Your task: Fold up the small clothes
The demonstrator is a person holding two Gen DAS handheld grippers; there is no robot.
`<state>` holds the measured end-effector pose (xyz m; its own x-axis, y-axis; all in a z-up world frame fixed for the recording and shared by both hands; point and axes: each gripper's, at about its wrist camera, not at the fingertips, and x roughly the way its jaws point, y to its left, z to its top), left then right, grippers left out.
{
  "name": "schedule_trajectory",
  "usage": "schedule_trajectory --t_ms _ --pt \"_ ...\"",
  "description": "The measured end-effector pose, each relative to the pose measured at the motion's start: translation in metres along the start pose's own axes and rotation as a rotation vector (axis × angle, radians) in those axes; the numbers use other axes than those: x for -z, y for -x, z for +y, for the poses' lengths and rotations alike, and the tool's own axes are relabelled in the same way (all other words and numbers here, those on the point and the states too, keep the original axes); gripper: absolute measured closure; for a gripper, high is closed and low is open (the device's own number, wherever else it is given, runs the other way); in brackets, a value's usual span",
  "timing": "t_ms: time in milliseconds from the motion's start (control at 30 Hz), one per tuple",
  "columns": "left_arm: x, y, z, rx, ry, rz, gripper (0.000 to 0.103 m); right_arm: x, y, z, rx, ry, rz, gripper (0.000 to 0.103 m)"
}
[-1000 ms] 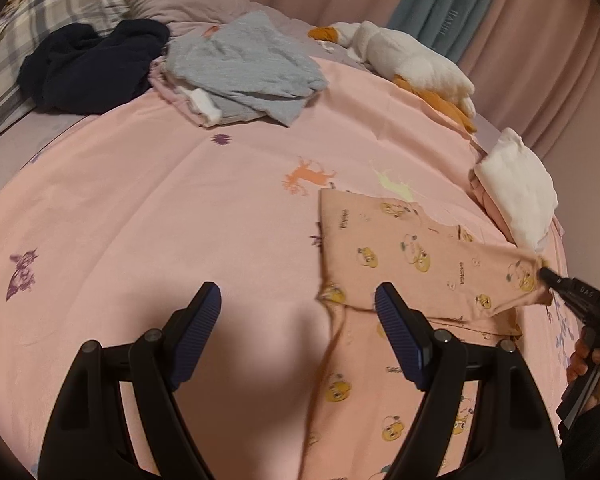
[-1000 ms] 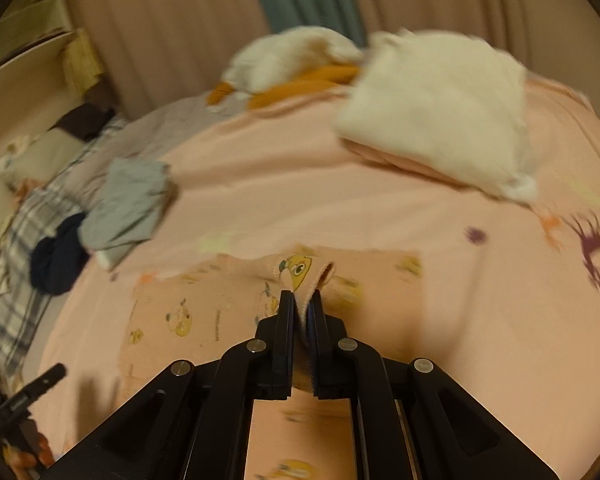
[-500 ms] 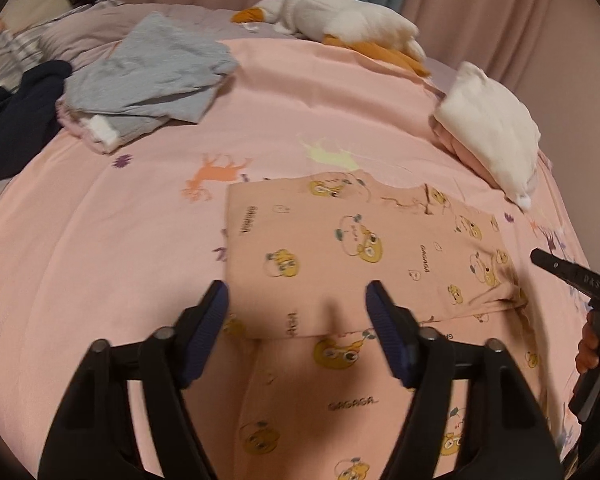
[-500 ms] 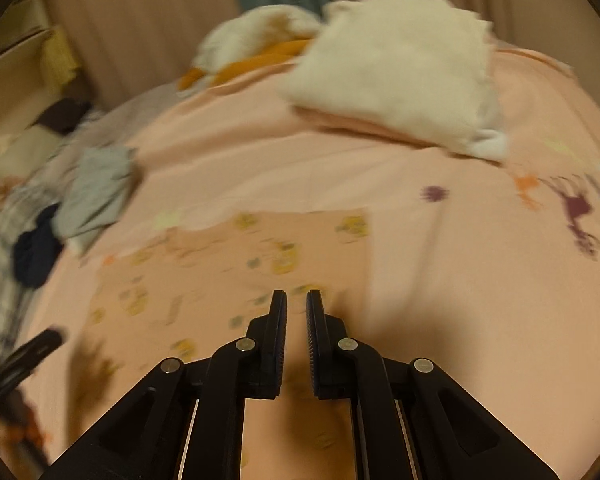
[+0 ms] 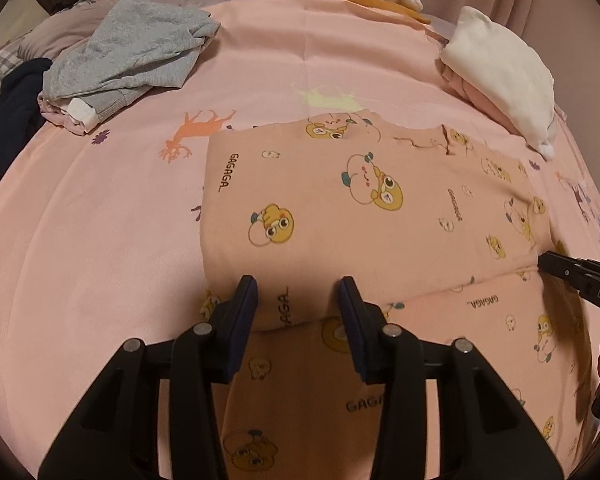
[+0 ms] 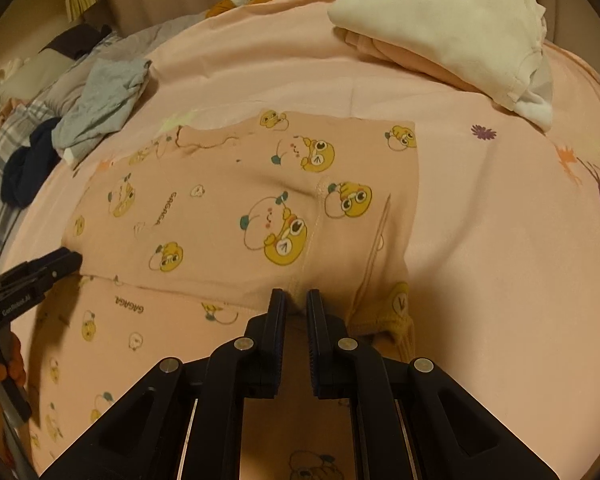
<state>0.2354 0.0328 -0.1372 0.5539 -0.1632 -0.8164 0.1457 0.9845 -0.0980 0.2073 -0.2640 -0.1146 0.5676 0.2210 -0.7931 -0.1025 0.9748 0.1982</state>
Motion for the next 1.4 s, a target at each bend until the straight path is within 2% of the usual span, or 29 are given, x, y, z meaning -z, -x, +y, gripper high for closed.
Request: schedule_trajectory --t_ms 67,133,200,267,300,333,467,600,767,1100,1400 --pt "0.003 0.006 -0.001 0.002 -0.001 0.001 0.058 0.002 0.004 0.000 -0.011 -0.010 -0.001 0.095" --pt "0.009 0.015 -0.003 -0.008 -0.006 -0.007 0.050 0.007 0.012 -0.002 -0.032 -0.028 -0.015 0.095" --pt "0.016 0.024 -0.004 -0.019 -0.008 -0.018 0.037 0.014 0.024 -0.005 -0.052 -0.050 -0.036 0.090" --pt "0.023 0.033 -0.002 -0.022 -0.002 -0.028 0.032 0.019 0.033 -0.009 -0.064 -0.071 -0.048 0.073" --pt "0.027 0.038 -0.001 -0.025 0.003 -0.029 0.028 0.024 0.039 -0.012 -0.070 -0.087 -0.057 0.058" --pt "0.031 0.042 0.000 -0.028 0.007 -0.028 0.027 0.028 0.044 -0.015 -0.080 -0.102 -0.067 0.051" --pt "0.044 0.055 0.006 -0.028 0.032 -0.021 0.022 0.047 0.061 -0.031 -0.094 -0.157 -0.079 0.051" --pt "0.060 0.064 0.014 -0.002 0.066 -0.001 0.021 0.066 0.069 -0.055 -0.097 -0.233 -0.065 0.051" --pt "0.077 0.068 0.017 0.026 0.104 0.030 0.021 0.085 0.073 -0.066 -0.117 -0.281 -0.036 0.051" --pt "0.103 0.072 0.017 0.070 0.131 0.073 0.022 0.105 0.072 -0.055 -0.171 -0.267 0.013 0.051" --pt "0.123 0.082 0.014 0.106 0.134 0.079 0.022 0.120 0.076 -0.046 -0.217 -0.254 0.035 0.051"
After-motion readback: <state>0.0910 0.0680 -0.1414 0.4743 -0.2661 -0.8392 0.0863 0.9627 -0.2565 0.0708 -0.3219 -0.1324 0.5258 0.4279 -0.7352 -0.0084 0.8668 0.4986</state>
